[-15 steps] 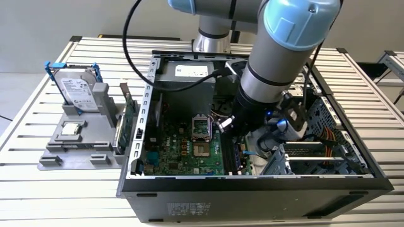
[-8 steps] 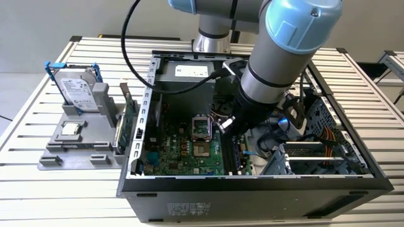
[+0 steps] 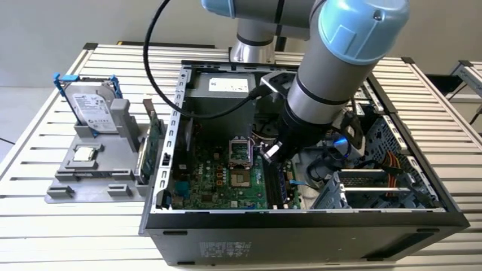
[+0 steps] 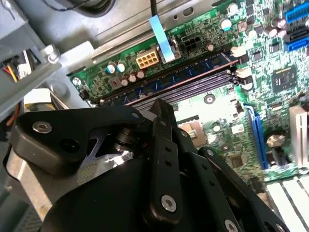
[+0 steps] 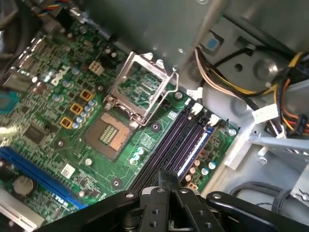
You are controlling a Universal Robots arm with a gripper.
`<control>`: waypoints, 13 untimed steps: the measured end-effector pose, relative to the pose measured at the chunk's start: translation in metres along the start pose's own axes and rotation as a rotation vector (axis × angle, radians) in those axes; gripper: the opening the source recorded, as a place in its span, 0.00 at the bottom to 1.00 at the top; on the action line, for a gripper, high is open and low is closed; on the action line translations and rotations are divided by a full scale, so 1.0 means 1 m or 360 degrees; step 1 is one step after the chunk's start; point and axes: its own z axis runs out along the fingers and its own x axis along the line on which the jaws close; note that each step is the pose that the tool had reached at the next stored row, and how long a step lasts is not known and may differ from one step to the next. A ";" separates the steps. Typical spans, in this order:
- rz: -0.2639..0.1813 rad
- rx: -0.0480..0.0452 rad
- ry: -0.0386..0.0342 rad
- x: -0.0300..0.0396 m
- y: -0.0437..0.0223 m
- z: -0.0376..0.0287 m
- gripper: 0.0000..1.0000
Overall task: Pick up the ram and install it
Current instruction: 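Press down the ram until it locks into place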
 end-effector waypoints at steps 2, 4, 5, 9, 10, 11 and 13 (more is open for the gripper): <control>-0.0056 0.0000 0.0005 0.0000 0.0000 0.0001 0.00; -0.0084 0.0002 0.0010 0.0000 0.0000 0.0001 0.00; -0.0087 0.0002 0.0010 -0.0003 -0.0003 0.0001 0.00; -0.0114 0.0002 0.0014 -0.0015 -0.0010 0.0000 0.00; -0.0132 0.0002 0.0016 -0.0018 -0.0012 0.0001 0.00; -0.0154 0.0002 0.0018 -0.0018 -0.0012 0.0003 0.00; -0.0211 0.0001 0.0024 -0.0018 -0.0013 0.0005 0.00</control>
